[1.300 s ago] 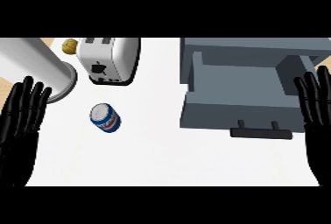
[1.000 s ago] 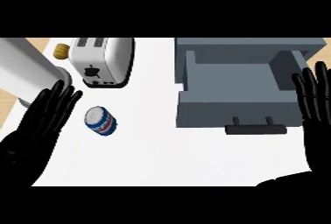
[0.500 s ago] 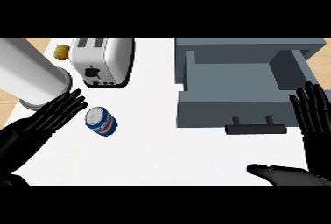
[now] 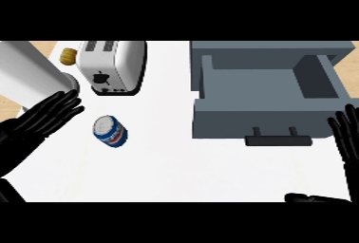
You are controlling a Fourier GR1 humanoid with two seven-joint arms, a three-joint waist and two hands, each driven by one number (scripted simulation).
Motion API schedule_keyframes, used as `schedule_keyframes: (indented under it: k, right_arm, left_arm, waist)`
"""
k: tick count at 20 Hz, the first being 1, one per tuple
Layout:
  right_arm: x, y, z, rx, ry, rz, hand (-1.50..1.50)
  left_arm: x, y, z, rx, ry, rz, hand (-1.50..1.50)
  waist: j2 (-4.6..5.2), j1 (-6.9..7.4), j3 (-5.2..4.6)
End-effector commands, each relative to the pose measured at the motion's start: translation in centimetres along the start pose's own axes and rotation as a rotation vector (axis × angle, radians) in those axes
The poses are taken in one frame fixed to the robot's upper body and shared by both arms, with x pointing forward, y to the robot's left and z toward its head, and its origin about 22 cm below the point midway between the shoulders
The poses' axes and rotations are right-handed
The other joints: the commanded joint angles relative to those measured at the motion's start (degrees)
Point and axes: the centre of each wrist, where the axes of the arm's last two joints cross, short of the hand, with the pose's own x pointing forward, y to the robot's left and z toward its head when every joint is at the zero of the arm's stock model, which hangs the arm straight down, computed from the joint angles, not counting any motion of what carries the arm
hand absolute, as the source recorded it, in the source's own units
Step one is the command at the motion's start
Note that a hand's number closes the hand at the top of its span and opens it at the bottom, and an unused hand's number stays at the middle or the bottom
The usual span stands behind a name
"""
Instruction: Pick up the can, place it into the drawer and close the drawer
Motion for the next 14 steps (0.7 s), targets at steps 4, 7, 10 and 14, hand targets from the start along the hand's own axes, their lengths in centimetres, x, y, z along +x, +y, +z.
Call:
schedule_keyframes:
  k: [4,7,10,14]
  right_arm:
    - [-0.5,0.2,2.0,0.005,-0.001,0.003,-1.50]
    - [-1.7,-1.5,0.7,-0.003,-0.008,0.000,-1.50]
    - [-0.4,-1.0,0.7,-0.014,-0.008,0.002,-1.50]
    - [-2.1,-1.9,-0.3,-0.017,-0.013,0.008,-1.50]
  left_arm:
    - [-1.4,0.8,-0.2,0.051,0.036,0.009,-1.50]
    - [-1.3,3.5,-0.4,0.039,0.022,0.007,-1.50]
    - [-3.7,0.8,-3.2,0.044,0.054,0.004,-1.50]
    - [-5.2,1.2,-2.0,0.031,0.071,-0.002,-1.50]
  waist:
    - [-0.02,0.00,0.00]
    - [0.04,-0.04,0.00]
    - [0.04,-0.11,-0.01]
    - [0.04,0.10,0.00]
